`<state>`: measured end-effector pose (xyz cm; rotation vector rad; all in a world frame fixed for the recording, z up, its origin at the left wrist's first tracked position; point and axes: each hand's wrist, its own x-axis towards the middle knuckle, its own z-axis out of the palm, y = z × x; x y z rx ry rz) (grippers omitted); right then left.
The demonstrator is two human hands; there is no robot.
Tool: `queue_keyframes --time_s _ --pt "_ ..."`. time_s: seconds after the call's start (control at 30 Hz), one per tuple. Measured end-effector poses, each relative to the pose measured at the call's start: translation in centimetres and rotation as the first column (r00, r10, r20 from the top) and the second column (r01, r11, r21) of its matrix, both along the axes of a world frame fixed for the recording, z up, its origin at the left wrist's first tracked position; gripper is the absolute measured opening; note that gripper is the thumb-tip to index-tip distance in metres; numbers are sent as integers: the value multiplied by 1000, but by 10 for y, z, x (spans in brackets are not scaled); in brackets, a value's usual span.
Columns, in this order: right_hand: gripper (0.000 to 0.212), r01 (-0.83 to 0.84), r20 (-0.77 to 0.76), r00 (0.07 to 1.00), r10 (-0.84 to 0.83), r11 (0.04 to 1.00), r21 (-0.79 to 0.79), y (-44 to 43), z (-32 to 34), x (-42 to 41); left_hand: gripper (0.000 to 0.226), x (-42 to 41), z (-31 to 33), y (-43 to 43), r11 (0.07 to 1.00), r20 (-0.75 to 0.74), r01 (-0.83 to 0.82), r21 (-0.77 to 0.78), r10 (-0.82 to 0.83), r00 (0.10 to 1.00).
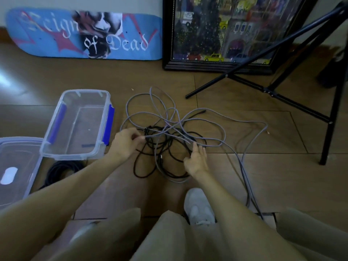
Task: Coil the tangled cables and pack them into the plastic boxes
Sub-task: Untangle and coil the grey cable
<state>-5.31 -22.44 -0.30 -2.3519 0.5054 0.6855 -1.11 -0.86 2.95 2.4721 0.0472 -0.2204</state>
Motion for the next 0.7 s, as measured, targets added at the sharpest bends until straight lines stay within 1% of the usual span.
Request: queue_keyframes --time_s 0.07,0.13,0.2,0.27,0.33,0.43,0.5,0.57,0.63,0.67,0.7 --pt "71 12 36 999 -15 998 69 10 29 10 14 7 44 -3 986 34 28 -164 -23 999" --pt "73 13 103 994 -28 989 144 22 66 20 20 10 91 -9 957 72 52 -287 -32 997" --pt "76 29 189 979 -77 970 242 31 108 26 22 11 140 -15 917 112 54 -395 -10 994" --pt "77 -37 293 955 -51 957 287 36 155 27 21 11 190 -23 878 141 77 -473 -11 990" --pt "75 -117 397 918 -7 951 287 35 203 24 21 6 239 -34 847 179 128 -515 -39 983" --pt "69 -142 489 871 -44 931 336 27 271 14 24 -11 303 -54 790 239 201 -579 -71 968" --pt "61 -137 528 841 -117 898 417 19 314 4 24 -29 344 -69 755 284 233 -613 -64 957" --pt "53 -103 540 802 -256 831 547 13 357 -9 22 -48 390 -85 688 348 267 -675 -22 937" --pt "40 -102 591 696 -407 759 643 9 401 -21 22 -68 442 -97 591 408 312 -744 32 912" --pt "33 -117 608 645 -463 726 678 7 421 -27 21 -76 465 -100 559 432 329 -761 60 900" --pt "30 -130 603 624 -497 695 707 6 437 -31 20 -81 483 -102 553 448 327 -766 95 889"
